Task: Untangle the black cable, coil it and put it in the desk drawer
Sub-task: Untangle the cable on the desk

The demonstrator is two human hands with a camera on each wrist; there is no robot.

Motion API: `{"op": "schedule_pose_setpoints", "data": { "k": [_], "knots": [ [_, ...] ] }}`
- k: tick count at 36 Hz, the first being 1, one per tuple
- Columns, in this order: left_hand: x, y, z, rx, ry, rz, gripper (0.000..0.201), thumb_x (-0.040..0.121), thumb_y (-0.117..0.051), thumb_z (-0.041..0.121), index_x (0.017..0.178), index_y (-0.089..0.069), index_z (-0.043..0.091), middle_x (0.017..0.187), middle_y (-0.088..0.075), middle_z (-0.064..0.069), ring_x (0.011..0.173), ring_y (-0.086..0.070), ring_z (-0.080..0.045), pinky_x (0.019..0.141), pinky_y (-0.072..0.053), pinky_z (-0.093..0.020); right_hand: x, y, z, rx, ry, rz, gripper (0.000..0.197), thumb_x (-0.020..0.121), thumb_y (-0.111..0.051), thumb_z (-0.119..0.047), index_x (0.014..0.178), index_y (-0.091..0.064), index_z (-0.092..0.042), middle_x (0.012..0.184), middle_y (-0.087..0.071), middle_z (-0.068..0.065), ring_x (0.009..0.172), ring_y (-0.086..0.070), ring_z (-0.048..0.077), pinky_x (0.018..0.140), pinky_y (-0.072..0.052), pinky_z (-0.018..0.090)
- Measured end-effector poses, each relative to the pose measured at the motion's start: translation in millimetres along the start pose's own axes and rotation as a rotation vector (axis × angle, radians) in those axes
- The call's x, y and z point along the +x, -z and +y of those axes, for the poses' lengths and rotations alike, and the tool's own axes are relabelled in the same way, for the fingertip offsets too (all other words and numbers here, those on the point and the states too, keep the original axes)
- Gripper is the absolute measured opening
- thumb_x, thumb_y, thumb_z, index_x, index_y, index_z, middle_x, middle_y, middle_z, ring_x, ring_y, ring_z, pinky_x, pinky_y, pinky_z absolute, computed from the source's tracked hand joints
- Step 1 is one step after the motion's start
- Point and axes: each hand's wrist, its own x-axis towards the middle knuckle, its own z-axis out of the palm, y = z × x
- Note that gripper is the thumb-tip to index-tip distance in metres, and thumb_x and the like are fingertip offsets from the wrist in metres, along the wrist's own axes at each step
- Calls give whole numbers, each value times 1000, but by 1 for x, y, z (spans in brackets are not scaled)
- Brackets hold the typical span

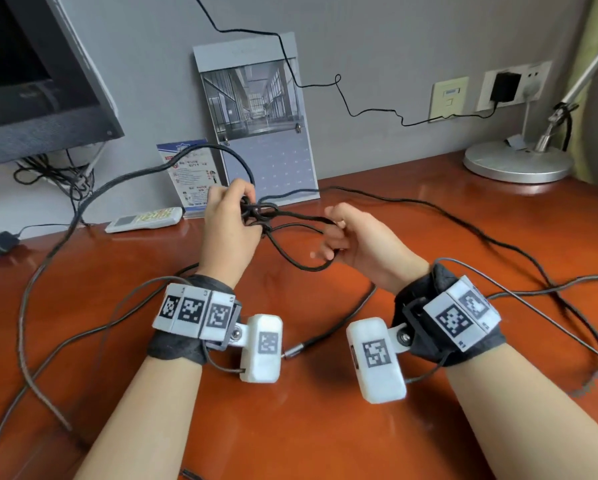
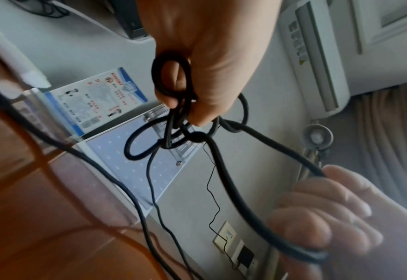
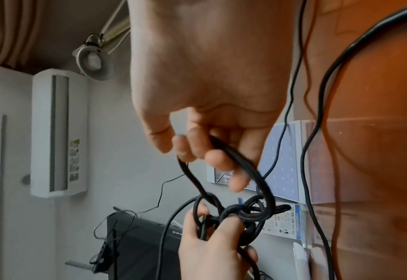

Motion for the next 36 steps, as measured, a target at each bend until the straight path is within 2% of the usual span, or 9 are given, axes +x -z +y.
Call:
{"op": "schedule_pose_setpoints", "data": {
  "k": [4,7,13,16,20,23,27,32,36],
  "knots": [
    [2,5,8,-7,3,-6,32,69,-63,-13,90,-55,10,97,-43,-7,68,-39,2,64,-28,2,-4,5,-2,-25,2,-55,38,95,-36,-18,57,-36,-16,48,-30,-2,49,-27,17,57,-41,32],
    [2,8,13,42,-17,-5,33,69,-61,-12,88,-54,14,97,-43,-6,70,-39,-13,62,-29,-10,-5,14,-7,-389,19,-59,46,92,-43,-29,49,-43,-14,43,-29,2,45,-24,19,48,-22,31],
    [7,30,10,216,-79,98,30,71,-58,-9,91,-58,13,104,-48,-7,80,-52,-26,63,-40,-33,-10,34,-14,-877,-250,-170,41,92,-50,-33,61,-63,-9,48,-57,8,35,-26,14,39,-24,21],
    [10,39,7,207,-35,132,31,72,-56,-10,93,-59,13,106,-49,-8,85,-53,-30,67,-37,-32,-9,39,-15,-843,-379,-173,47,95,-42,-48,91,-70,-10,75,-72,12,35,-39,13,40,-33,20],
    [12,46,4,194,21,151,31,74,-56,-9,94,-59,14,105,-46,-5,75,-44,-21,67,-32,-27,-8,45,-8,-648,-555,-221,53,95,-25,-59,127,-50,-25,93,-72,14,41,-56,19,43,-43,19],
    [12,46,2,203,57,150,33,73,-56,-11,96,-57,13,108,-48,-10,70,-43,-22,65,-33,-29,-4,49,-3,-518,-388,-286,56,87,-37,-61,124,-54,-22,81,-69,7,36,-43,13,37,-32,21],
    [11,50,-1,228,110,144,36,74,-56,-11,101,-57,13,113,-48,-12,73,-42,-23,67,-34,-31,-7,50,-12,-539,20,-27,21,90,-54,-34,105,-63,-22,66,-47,-11,52,-34,8,50,-24,23],
    [11,55,2,225,150,155,39,75,-57,-12,106,-55,13,116,-46,-12,74,-42,-23,68,-33,-30,-1,43,-12,-925,245,245,31,90,-57,-13,119,-52,-21,114,-41,1,111,-43,13,96,-30,20],
    [11,53,6,218,170,149,40,76,-60,-9,109,-53,12,116,-45,-13,75,-45,-26,70,-32,-27,3,-2,-13,-985,429,209,11,80,-51,-7,84,-56,-16,92,-50,2,91,-47,17,80,-35,20]
  ]
}}
